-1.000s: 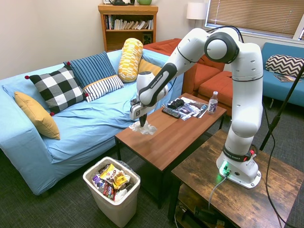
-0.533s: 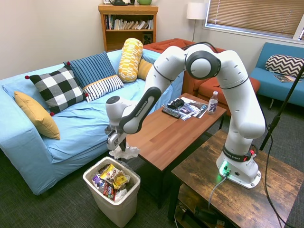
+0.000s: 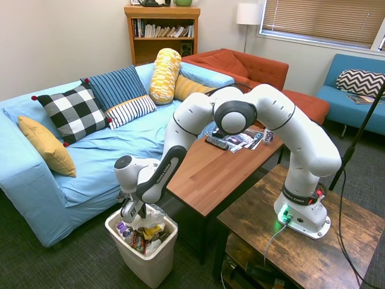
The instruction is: Throw the tissue in the trash bin
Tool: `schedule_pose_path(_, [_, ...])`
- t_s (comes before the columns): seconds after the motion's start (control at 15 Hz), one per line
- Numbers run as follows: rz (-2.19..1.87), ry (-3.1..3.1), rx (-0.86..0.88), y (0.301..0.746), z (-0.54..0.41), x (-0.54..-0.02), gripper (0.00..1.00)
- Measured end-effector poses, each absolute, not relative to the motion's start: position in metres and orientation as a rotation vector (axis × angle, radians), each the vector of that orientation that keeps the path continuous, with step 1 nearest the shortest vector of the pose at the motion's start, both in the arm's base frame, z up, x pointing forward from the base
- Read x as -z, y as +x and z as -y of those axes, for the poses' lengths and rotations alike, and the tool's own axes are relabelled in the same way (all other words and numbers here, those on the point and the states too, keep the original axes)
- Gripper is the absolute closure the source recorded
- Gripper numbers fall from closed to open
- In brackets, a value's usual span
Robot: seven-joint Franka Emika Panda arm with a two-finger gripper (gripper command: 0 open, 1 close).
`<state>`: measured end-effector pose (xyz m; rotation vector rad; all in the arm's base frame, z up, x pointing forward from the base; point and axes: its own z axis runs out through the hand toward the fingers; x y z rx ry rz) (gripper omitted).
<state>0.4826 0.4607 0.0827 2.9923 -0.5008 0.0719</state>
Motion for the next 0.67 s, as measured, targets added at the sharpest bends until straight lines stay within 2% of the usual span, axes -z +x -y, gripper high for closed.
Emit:
schedule_pose_path(0.47, [0.557, 2.99, -0.077, 0.494, -0.455, -0.084, 0.0])
schedule_pose_path(0.67, [0.601, 2.992, -0.097, 0.5, -0.452, -0.1, 0.0])
